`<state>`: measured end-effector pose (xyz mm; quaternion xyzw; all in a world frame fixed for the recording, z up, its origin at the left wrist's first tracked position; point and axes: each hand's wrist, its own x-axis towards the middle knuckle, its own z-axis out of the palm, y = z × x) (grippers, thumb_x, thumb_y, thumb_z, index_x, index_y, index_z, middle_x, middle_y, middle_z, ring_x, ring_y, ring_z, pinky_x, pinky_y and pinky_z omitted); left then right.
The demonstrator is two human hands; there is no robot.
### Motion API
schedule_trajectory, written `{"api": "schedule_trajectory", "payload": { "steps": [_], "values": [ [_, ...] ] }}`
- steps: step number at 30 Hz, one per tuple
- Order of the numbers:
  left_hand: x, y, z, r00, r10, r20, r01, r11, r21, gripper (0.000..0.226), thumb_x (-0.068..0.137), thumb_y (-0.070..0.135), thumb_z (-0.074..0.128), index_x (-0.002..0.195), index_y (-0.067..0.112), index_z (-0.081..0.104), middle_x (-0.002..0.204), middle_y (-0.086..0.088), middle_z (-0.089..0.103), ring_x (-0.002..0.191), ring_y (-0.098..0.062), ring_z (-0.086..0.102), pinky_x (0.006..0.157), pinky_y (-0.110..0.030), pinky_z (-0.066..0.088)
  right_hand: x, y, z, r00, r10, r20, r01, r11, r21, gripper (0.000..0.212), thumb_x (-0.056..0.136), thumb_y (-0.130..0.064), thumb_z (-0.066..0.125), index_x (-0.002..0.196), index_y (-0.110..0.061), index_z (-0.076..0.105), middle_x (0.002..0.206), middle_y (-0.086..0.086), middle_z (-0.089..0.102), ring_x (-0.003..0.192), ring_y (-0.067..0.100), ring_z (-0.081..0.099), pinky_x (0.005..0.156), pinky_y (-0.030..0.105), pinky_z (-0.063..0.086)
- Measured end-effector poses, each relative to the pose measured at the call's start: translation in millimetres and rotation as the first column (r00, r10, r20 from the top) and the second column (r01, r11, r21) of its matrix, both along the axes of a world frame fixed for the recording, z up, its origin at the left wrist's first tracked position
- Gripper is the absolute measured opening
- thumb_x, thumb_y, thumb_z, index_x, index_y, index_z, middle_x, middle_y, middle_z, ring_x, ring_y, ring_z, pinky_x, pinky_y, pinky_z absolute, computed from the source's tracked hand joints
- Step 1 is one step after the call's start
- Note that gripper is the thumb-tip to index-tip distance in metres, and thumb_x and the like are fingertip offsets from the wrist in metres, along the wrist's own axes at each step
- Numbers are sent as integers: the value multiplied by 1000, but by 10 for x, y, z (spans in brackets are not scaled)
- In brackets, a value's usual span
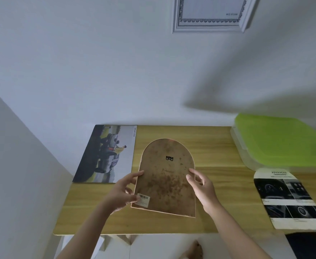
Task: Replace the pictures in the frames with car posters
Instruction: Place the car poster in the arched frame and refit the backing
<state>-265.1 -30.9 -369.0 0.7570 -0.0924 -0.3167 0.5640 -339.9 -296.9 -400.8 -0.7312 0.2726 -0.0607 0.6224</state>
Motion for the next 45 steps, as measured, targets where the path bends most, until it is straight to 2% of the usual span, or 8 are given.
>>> {"api": "schedule_trajectory", "payload": {
  "steps": [7,13,18,26,31,34,39,45],
  "values": [
    [-39,-4,383,997,12,73,-1,988,-152,70,72,-5,72,128,29,48,111,-12,50,79,-23,67,66,-34,58,162,42,370,989,30,143,-11,991,-134,42,82,-19,70,119,-33,56,122,-5,57,104,11,60,85,28,52],
    [-39,-61,793,967,85,241,-31,975,-221,69,75,-2,72,128,34,48,105,-5,49,66,-17,67,65,-34,57,309,175,834,984,167,65,-110,850,-516,49,87,-30,63,133,-32,45,150,3,16,138,26,13,108,40,26],
    [-29,-116,1134,917,214,336,-101,941,-323,60,68,12,76,121,34,57,92,10,59,68,-19,69,73,-43,59,388,345,1280,964,249,93,-164,832,-530,62,89,-43,57,143,-41,27,158,-1,4,146,23,-1,116,49,17],
    [-42,-237,1489,890,300,343,-140,896,-422,46,57,23,81,102,23,71,99,-1,72,82,-29,71,71,-51,58,375,592,1888,865,402,301,-291,889,-353,77,91,-44,52,138,-61,-6,107,-28,58,93,-15,58,76,9,48],
    [-120,-347,1520,886,284,366,-147,922,-359,35,60,12,81,90,31,74,89,9,72,81,-14,68,69,-40,59,410,667,2052,834,376,404,-251,910,-329,74,90,-36,59,140,-59,11,106,-42,51,94,-20,55,75,29,57],
    [-139,-374,1534,853,270,446,-123,936,-331,35,63,6,83,89,28,74,93,16,70,79,-5,65,63,-24,54,469,687,2069,839,284,464,-164,945,-282,73,84,-29,69,135,-60,27,130,-13,52,112,4,57,77,43,58],
    [-45,-337,1588,784,178,595,-10,961,-276,37,59,6,85,91,20,75,98,13,69,81,-4,64,63,-19,53,542,725,2012,831,87,549,-45,995,-90,65,78,-5,65,119,-51,44,116,8,62,95,25,67,72,48,59],
    [355,46,1630,469,187,863,-229,970,-85,45,60,58,71,98,33,71,108,12,57,100,-5,50,84,-12,37,566,759,2140,765,47,643,21,995,-98,71,79,12,56,107,-52,45,119,5,54,106,21,59,80,52,56]
  ]
}}
